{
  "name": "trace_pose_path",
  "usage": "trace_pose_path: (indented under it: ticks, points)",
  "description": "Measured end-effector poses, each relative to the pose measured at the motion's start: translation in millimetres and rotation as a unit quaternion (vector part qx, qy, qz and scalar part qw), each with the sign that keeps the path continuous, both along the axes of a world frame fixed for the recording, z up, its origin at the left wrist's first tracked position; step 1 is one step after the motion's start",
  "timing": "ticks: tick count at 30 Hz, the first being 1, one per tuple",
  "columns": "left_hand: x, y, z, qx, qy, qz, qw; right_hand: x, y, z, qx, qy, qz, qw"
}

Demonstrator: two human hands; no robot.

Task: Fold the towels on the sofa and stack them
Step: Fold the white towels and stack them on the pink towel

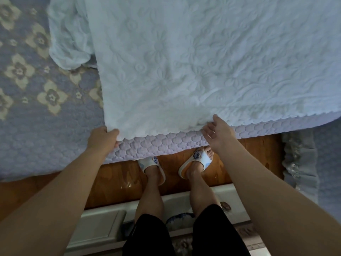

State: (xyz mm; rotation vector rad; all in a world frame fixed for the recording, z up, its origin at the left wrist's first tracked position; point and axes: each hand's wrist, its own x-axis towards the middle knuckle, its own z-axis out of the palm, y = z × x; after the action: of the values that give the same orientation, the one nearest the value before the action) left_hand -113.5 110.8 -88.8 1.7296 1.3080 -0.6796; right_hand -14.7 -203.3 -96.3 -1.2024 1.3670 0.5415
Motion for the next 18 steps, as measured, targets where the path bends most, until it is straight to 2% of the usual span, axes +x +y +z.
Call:
trace_pose_path:
  ticks: [2, 3, 5, 7, 8, 10, 13, 18]
  points:
    - [2, -4, 1, -0.022, -0.008, 0.083, 0.996, 5, -2, -2, 0.033, 0.004, -0.047, 0.998]
    - [3, -5, 6, -0.048, -0.026, 0.153, 0.987, 7, -4, -3, 0.044, 0.008, -0.073, 0.996]
    - [5, -7, 20, -0.13, -0.097, 0.304, 0.939, 11, -8, -2, 0.06, 0.022, -0.099, 0.993]
    - [5, -7, 34, -0.229, -0.174, 0.393, 0.873, 10, -7, 4, 0.085, 0.043, -0.086, 0.992]
    - [4, -7, 39, -0.271, -0.195, 0.408, 0.85, 7, -6, 6, 0.102, 0.054, -0.08, 0.99]
    - [3, -9, 47, -0.312, -0.211, 0.415, 0.828, 0, -4, 8, 0.153, 0.067, -0.084, 0.982]
    - [3, -10, 53, -0.323, -0.22, 0.432, 0.813, -8, -3, 12, 0.222, 0.048, -0.111, 0.968]
    - [6, -4, 57, -0.323, -0.229, 0.435, 0.809, -1, -7, 15, 0.23, -0.009, -0.169, 0.958]
